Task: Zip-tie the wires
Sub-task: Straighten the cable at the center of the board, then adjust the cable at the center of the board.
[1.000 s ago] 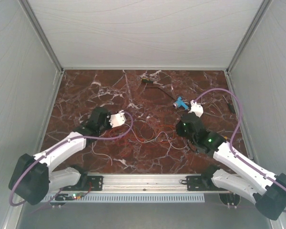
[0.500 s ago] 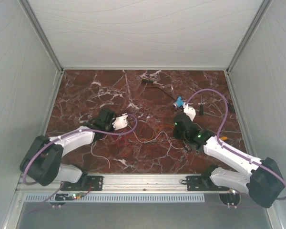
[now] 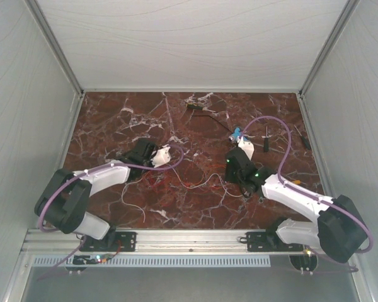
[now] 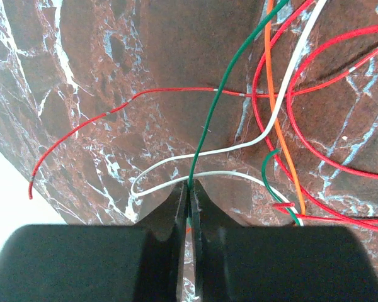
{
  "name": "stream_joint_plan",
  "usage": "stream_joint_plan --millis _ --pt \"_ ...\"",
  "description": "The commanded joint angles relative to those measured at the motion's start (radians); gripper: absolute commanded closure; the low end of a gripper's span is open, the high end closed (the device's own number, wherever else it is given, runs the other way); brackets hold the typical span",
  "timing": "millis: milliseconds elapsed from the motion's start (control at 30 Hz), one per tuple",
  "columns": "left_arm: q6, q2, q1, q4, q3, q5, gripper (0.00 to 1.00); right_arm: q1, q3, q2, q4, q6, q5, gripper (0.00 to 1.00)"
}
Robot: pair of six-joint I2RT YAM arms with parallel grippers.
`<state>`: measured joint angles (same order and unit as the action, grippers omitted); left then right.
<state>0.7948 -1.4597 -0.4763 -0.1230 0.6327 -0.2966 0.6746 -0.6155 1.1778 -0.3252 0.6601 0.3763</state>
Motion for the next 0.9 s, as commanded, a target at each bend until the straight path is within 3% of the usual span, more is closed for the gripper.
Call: stream_joint_plan --millis 0,200,400,467,600,767,867 --pt "-0.044 -0.001 -0.004 -0.017 0.050 0.001 0.98 -0.005 -0.056 -0.003 -0.012 -0.043 0.007 0.59" --pt "-0.054 0.006 -0.004 -0.028 0.054 0.007 0.95 0.042 -0.093 -0.078 0.003 -0.183 -0.144 0.45" --pt "-0.066 0.020 -0.003 -0.042 0.060 0.020 0.83 0.259 0.032 -0.179 0.283 -0.307 -0.283 0.37" --pt "-0.071 0.035 -0.002 -0.040 0.054 0.031 0.76 0.320 0.093 -0.177 0.415 -0.326 -0.304 0.37" --pt "-0.092 0.101 -0.002 -0.035 0.040 0.069 0.48 0.414 0.170 -0.101 0.634 -0.322 -0.269 0.36" --pt "-0.110 0.224 0.007 -0.009 0.008 0.069 0.31 0.523 0.096 0.089 0.686 -0.326 -0.122 0.37" --pt "-0.206 0.300 0.019 0.004 0.013 0.074 0.24 0.555 0.045 0.193 0.693 -0.308 -0.049 0.37"
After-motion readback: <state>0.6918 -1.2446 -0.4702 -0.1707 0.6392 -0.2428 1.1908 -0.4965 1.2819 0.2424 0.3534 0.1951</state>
